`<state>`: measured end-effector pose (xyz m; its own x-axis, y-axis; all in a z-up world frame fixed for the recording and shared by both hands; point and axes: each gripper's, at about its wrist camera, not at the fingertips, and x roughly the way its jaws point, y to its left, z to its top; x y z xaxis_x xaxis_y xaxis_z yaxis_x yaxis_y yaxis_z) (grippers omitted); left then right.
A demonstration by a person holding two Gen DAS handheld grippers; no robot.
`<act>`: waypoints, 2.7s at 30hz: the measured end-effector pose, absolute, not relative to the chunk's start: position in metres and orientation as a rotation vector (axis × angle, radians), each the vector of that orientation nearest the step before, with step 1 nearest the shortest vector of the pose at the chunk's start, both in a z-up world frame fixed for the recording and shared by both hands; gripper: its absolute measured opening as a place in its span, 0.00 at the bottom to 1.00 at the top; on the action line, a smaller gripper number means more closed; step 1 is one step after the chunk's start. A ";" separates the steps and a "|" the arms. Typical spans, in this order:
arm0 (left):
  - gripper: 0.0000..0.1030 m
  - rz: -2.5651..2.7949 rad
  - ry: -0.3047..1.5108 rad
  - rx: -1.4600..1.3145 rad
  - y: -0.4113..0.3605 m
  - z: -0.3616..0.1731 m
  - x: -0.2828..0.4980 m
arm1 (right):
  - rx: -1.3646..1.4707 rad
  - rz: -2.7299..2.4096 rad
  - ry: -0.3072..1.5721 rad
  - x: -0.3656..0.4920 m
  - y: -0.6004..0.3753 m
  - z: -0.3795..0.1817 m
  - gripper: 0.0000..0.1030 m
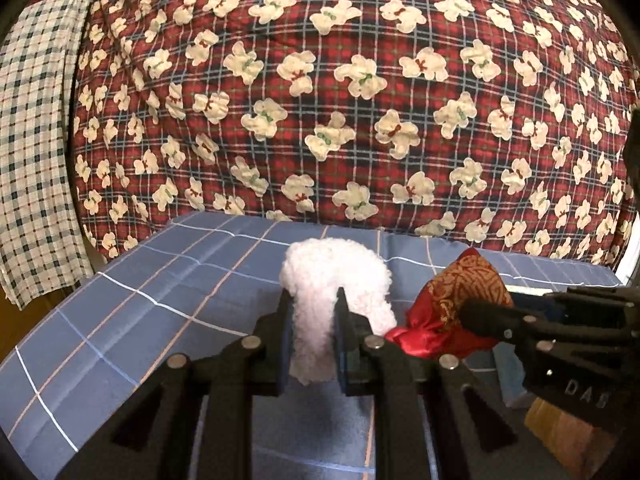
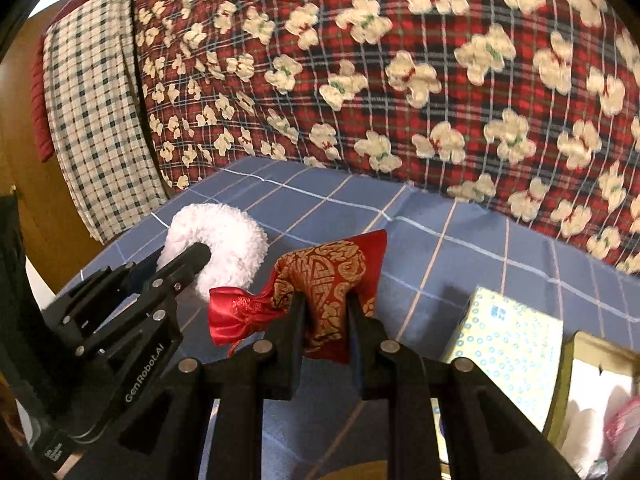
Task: Organize soft objects
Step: 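Lift the white pompom with the left tool while the right tool lifts the red pouch, then carry the white pompom and red pouch with both tools over the gold tray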
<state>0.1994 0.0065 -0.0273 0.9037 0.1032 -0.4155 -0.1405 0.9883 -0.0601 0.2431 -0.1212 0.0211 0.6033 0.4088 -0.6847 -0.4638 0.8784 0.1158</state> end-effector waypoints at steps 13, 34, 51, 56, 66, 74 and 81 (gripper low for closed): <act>0.15 0.124 0.402 -0.086 0.008 -0.026 0.196 | -0.158 0.480 0.699 0.235 -0.119 0.021 0.20; 0.15 0.078 0.464 -0.135 -0.001 -0.029 0.201 | -0.062 0.452 0.625 0.204 -0.147 0.060 0.20; 0.15 0.058 0.448 -0.164 -0.037 -0.027 0.190 | 0.042 0.371 0.495 0.156 -0.214 0.078 0.20; 0.15 0.039 0.409 -0.148 -0.052 -0.023 0.177 | 0.072 0.353 0.486 0.151 -0.230 0.071 0.20; 0.15 0.026 0.353 -0.107 -0.072 -0.018 0.160 | 0.102 0.338 0.464 0.146 -0.240 0.064 0.20; 0.15 0.013 0.334 -0.091 -0.084 -0.017 0.151 | 0.128 0.331 0.438 0.137 -0.251 0.064 0.20; 0.15 -0.001 0.324 -0.079 -0.093 -0.016 0.146 | 0.145 0.334 0.427 0.128 -0.255 0.064 0.20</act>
<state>0.1459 -0.0933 -0.0160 0.9480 -0.0139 -0.3179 -0.0113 0.9969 -0.0774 0.1281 -0.2553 0.0637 0.8568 0.3465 -0.3818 -0.2863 0.9356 0.2067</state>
